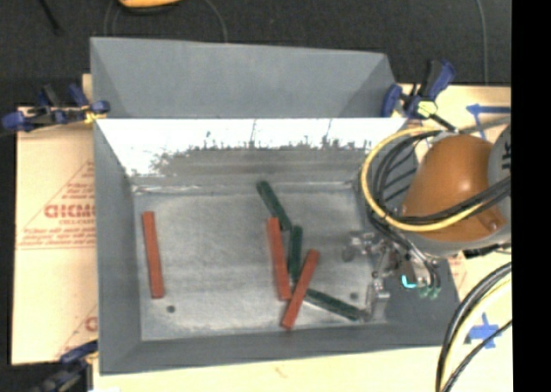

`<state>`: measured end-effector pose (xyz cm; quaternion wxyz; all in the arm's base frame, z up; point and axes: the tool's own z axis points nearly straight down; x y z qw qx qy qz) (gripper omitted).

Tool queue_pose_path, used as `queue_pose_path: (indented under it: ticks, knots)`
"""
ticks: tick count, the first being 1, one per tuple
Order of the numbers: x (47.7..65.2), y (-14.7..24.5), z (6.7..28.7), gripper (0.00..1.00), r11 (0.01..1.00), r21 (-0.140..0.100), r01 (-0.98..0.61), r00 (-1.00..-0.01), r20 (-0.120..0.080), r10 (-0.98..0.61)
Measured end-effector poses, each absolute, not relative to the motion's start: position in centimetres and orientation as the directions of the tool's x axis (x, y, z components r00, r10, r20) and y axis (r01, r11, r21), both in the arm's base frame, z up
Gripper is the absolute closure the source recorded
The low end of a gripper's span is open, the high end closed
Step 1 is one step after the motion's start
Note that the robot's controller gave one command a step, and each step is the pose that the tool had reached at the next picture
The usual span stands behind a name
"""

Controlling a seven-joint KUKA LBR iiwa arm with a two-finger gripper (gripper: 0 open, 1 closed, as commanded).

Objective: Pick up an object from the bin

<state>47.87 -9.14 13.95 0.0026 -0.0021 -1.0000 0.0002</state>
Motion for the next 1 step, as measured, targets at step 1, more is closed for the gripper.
queue_pose_path:
  ticks: [1]
  knots:
    - [48.0,-9.12,14.31,0.0,1.0,-0.001,0.0,-1.0,-0.001,0.0]
